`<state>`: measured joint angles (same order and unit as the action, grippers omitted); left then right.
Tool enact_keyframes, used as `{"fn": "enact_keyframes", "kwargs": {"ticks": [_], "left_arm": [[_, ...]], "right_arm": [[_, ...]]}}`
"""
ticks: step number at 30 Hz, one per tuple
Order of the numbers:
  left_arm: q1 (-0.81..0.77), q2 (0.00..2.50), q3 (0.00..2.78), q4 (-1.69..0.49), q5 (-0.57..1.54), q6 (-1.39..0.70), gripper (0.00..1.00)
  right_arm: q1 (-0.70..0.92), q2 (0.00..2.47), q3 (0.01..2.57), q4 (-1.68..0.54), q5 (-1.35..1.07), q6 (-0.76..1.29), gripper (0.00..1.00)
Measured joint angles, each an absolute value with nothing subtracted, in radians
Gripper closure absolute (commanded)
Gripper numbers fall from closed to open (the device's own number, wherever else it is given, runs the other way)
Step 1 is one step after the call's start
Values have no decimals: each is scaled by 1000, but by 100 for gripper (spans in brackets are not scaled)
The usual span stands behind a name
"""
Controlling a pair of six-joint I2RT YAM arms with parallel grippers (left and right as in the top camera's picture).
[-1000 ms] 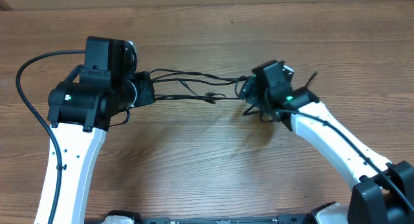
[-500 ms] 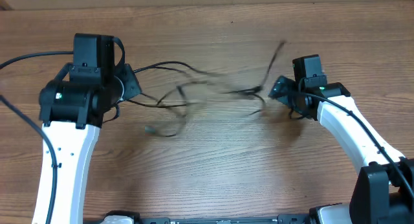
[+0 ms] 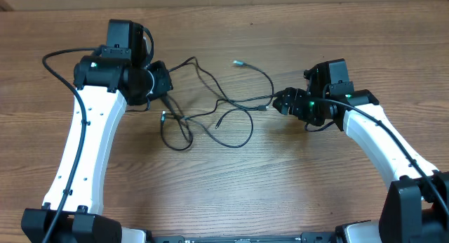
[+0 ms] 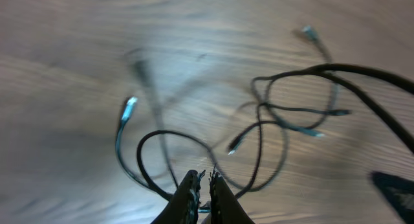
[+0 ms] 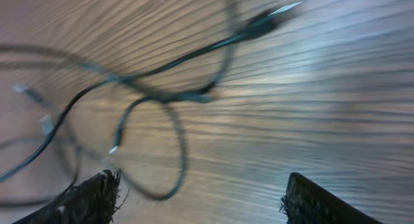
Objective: Untangle cables
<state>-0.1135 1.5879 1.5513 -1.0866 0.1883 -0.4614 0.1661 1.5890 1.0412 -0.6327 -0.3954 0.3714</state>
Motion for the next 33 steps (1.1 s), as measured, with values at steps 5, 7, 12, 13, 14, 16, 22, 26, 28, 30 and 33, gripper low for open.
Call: {"fn": "enact_keyframes", "kwargs": {"ticks": [5,7,12,13,14,16,22,26,28,30,33], "left_arm": [[-118,1588,1551,-1023,309,-442,34],[-125,1588,1551,-1031,338,-438,35],[-157,1588,1551,-1079,355,-437,46],[-165,1588,1551,-1098,350,-435,46],[-171,1588,1551,-1115,344,-435,44],[-180,1588,1552,-1155,324,-435,41],[-189,1589,1551,-1250,178,-430,16],[-189,1613,1514,-1261,222,-363,7],[-190,1651,1465,-1240,309,-308,4],[-190,1698,1424,-1220,393,-260,0],[-190,1762,1394,-1187,493,-207,0]], "right_arm": [[168,1589,1041,-594,-652,308,16],[173,1589,1041,-594,-725,293,15],[179,1589,1041,-594,-803,279,15],[179,1589,1041,-594,-808,278,15],[179,1589,1041,-594,-813,276,14],[179,1589,1041,-593,-820,274,14],[179,1589,1041,-594,-832,272,9],[179,1589,1041,-595,-834,271,5],[179,1589,1041,-595,-834,269,4],[179,1589,1041,-594,-834,268,4],[179,1589,1041,-596,-830,269,3]]}}
